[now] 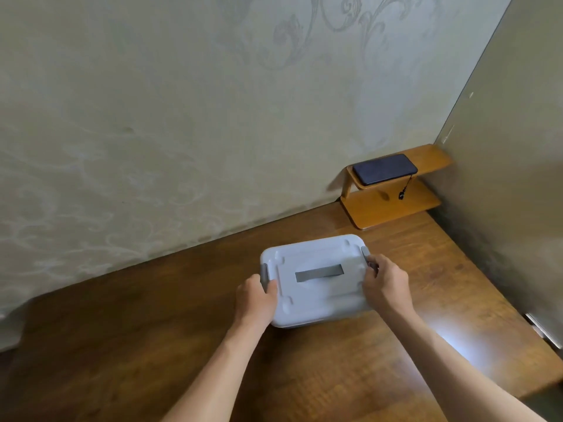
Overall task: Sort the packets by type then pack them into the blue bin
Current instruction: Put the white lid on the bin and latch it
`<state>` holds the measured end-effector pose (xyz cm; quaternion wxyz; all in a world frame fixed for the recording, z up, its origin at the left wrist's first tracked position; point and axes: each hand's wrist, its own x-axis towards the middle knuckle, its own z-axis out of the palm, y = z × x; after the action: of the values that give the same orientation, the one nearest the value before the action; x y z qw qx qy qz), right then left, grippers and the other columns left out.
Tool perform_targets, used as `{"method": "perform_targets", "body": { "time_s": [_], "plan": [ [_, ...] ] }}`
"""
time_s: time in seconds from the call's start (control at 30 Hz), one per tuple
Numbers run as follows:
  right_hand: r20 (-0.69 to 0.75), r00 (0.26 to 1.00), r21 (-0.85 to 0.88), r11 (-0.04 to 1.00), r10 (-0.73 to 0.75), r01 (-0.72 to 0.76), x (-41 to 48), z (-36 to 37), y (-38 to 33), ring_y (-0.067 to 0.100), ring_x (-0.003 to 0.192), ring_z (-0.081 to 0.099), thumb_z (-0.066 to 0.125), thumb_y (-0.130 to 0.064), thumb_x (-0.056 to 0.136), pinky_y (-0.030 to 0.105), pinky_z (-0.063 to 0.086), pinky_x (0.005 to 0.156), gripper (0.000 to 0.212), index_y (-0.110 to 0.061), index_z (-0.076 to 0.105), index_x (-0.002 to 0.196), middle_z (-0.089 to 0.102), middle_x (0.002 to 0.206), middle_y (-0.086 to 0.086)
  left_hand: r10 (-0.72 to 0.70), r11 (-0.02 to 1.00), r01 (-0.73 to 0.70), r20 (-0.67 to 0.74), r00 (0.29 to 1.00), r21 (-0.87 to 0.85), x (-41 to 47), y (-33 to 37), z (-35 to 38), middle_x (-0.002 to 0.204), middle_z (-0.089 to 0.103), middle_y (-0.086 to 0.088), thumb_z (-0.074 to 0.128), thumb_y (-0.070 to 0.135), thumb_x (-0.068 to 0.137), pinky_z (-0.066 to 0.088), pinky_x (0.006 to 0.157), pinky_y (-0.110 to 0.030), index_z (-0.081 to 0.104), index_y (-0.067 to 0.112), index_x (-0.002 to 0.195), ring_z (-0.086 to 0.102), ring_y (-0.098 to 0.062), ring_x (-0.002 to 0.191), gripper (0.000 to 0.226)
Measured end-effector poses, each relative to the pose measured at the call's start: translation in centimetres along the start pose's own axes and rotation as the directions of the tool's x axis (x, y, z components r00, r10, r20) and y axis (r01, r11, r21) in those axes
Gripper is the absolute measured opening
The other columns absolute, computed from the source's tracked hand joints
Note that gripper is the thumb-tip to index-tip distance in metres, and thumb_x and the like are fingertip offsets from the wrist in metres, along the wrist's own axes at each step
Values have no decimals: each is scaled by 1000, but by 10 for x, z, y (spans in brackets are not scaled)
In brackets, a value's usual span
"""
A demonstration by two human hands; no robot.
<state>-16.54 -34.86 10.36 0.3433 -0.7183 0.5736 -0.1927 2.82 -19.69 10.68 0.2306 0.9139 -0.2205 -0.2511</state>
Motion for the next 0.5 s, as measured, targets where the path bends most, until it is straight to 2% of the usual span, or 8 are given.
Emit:
{"method": "perform_targets", "body": {
  "time_s": [0.07,0.23,0.33,0.5],
  "plan": [
    [13,999,0,1000,-31,31,22,6,-12,27,82,58,49,-7,93,36,46,70,24,-11,69,107,68,90,5,-1,1000,1,-15,1000,-14,19,7,-5,88,63,-3,54,36,101,36,52,-26,59,9,91,56,-19,76,29],
    [26,998,-32,998,-62,62,81,25,-43,28,87,60,48,-10,97,39,53,79,28,-12,68,117,71,101,11,7,998,-9,-26,1000,-69,73,25,-14,97,68,-6,57,39,101,50,65,-30,66,11,101,65,-21,87,30],
    [9,997,-48,996,-74,74,115,36,-58,32,89,64,49,-11,98,44,55,81,26,-10,69,114,72,99,13,33,995,-35,-27,999,-91,106,39,-19,101,68,-5,57,38,102,54,71,-29,66,11,106,67,-20,92,29],
    [15,997,-65,995,-78,79,155,51,-67,27,85,65,52,-10,98,48,58,77,18,-11,67,106,69,93,8,57,992,-59,-18,998,-116,144,55,-18,104,66,-2,57,36,103,56,80,-32,64,9,110,66,-20,98,29]
  ]
}}
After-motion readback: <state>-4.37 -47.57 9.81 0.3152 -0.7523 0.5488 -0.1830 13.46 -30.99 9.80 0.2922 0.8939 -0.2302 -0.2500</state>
